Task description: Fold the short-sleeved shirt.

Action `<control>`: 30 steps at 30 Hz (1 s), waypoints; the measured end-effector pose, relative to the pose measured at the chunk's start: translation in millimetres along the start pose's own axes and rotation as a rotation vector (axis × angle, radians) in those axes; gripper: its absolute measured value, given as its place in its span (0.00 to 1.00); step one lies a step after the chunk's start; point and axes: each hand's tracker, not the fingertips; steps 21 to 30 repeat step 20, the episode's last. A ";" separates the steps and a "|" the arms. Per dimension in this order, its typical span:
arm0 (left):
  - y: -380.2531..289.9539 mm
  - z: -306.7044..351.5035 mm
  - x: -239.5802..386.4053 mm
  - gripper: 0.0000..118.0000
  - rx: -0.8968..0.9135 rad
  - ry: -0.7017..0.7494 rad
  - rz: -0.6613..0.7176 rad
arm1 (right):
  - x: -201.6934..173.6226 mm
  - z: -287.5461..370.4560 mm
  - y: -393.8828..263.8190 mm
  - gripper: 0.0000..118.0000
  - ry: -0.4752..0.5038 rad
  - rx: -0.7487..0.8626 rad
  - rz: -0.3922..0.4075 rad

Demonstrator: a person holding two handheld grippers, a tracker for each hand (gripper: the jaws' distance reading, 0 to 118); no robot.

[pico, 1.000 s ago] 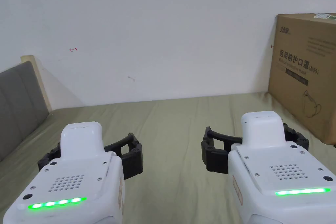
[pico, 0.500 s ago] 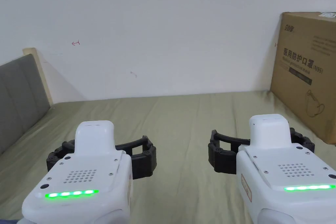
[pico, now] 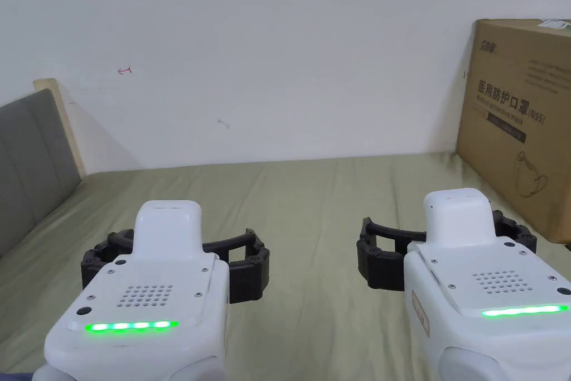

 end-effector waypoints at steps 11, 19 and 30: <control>-4.3 -3.2 0.7 1.00 -0.007 -0.025 -0.004 | 4.7 0.3 -0.9 0.96 -0.017 -0.005 -0.015; -2.7 -0.4 0.8 1.00 -0.013 -0.030 0.009 | 4.2 0.4 0.9 0.96 -0.024 0.000 -0.011; -2.5 -0.4 0.6 1.00 -0.010 -0.023 0.009 | 4.0 0.4 0.6 0.96 -0.027 -0.001 -0.009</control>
